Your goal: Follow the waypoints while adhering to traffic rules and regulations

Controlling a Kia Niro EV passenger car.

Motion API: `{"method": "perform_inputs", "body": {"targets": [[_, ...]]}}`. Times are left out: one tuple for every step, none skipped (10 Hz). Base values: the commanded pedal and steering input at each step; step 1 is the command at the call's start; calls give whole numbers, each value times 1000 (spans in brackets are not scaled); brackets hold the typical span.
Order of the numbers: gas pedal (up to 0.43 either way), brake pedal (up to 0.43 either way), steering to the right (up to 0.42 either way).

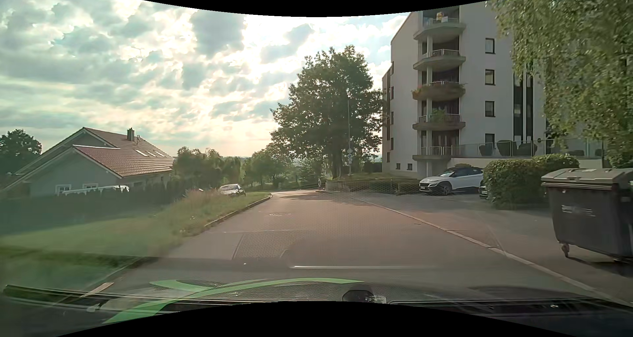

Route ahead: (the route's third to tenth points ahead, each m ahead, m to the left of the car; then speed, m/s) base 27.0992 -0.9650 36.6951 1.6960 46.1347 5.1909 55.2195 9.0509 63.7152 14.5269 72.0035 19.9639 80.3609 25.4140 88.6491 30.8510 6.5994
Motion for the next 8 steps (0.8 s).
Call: {"method": "perform_inputs", "body": {"targets": [[67,0,5],[39,0,4],[0,0,3],[0,0,0],[0,0,0],[0,0,-2],[0,0,-5],[0,0,-9]]}}
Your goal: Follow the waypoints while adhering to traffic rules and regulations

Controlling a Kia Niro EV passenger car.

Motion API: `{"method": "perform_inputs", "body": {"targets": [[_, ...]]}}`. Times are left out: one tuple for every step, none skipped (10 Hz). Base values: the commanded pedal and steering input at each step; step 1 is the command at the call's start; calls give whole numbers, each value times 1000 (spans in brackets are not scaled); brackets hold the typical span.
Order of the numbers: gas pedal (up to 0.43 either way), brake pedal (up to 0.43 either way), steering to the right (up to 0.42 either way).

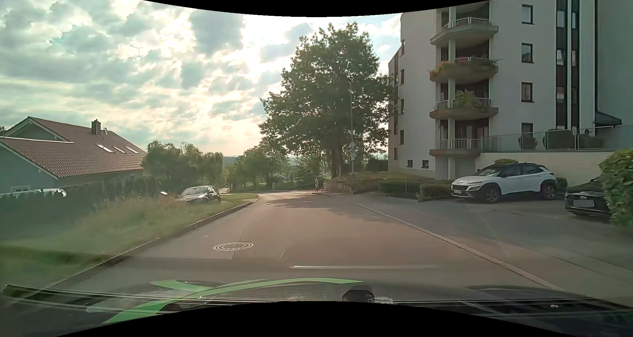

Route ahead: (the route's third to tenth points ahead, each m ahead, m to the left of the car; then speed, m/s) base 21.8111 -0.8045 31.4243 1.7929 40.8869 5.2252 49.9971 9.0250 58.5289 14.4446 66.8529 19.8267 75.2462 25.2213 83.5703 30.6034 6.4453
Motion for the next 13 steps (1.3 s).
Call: {"method": "perform_inputs", "body": {"targets": [[0,0,-13],[0,0,-16],[0,0,-18],[20,0,-22],[47,0,-29],[47,0,-34],[47,0,-39],[47,0,-39],[47,0,-39],[59,0,-39],[59,0,-39],[59,0,-39],[59,0,-40]]}}
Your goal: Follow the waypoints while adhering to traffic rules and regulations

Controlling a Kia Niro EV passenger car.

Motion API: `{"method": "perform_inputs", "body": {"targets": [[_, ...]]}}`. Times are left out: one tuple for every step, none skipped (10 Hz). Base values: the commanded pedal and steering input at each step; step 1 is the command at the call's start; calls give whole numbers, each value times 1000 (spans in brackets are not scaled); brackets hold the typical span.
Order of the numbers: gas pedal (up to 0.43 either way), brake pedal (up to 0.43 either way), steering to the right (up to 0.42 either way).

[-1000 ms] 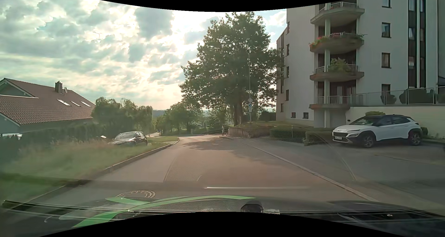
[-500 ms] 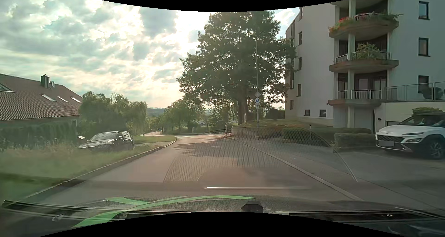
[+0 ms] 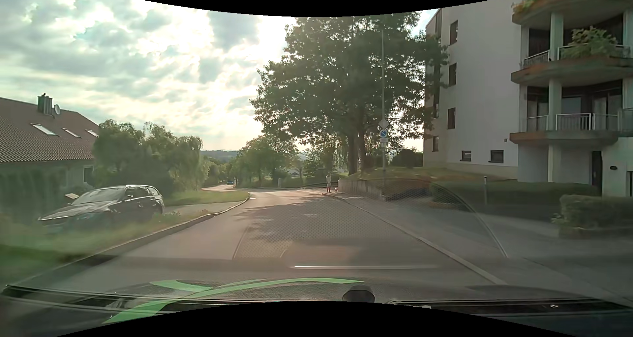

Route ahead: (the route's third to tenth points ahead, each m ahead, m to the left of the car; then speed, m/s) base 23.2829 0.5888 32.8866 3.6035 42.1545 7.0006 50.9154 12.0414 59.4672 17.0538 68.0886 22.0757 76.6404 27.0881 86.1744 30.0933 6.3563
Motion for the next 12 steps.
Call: {"method": "perform_inputs", "body": {"targets": [[59,0,-41],[59,0,-41],[59,0,-39],[67,0,-33],[87,0,-29],[87,0,-29],[87,0,-29],[87,0,-29],[87,0,-30],[87,0,-31],[87,0,-31],[87,0,-32]]}}
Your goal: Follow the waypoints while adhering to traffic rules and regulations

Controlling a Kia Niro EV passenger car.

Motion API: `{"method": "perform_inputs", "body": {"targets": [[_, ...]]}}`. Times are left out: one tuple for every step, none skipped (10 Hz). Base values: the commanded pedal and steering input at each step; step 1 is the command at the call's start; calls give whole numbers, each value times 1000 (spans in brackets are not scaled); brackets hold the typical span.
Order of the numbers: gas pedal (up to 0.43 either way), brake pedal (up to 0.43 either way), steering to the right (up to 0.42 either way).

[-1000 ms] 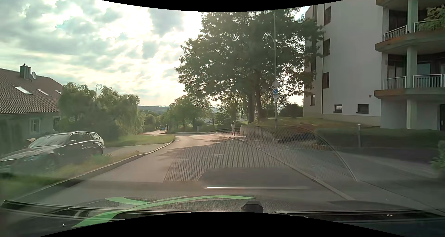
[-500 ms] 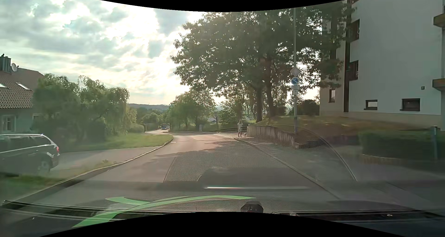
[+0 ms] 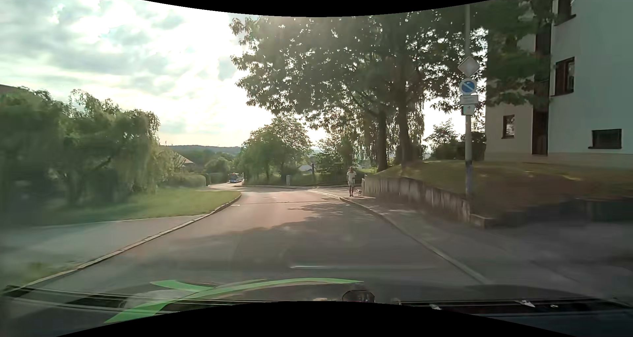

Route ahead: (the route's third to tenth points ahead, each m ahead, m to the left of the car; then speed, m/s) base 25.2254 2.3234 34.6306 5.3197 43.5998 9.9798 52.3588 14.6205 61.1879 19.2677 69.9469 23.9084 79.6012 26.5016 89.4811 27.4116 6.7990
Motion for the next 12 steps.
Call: {"method": "perform_inputs", "body": {"targets": [[79,0,-33],[0,0,-33],[0,0,-38],[0,0,-44],[0,0,-48],[0,0,-51],[0,0,-53],[0,0,-53],[0,55,-53],[0,134,-53],[0,140,-53],[0,146,-53]]}}
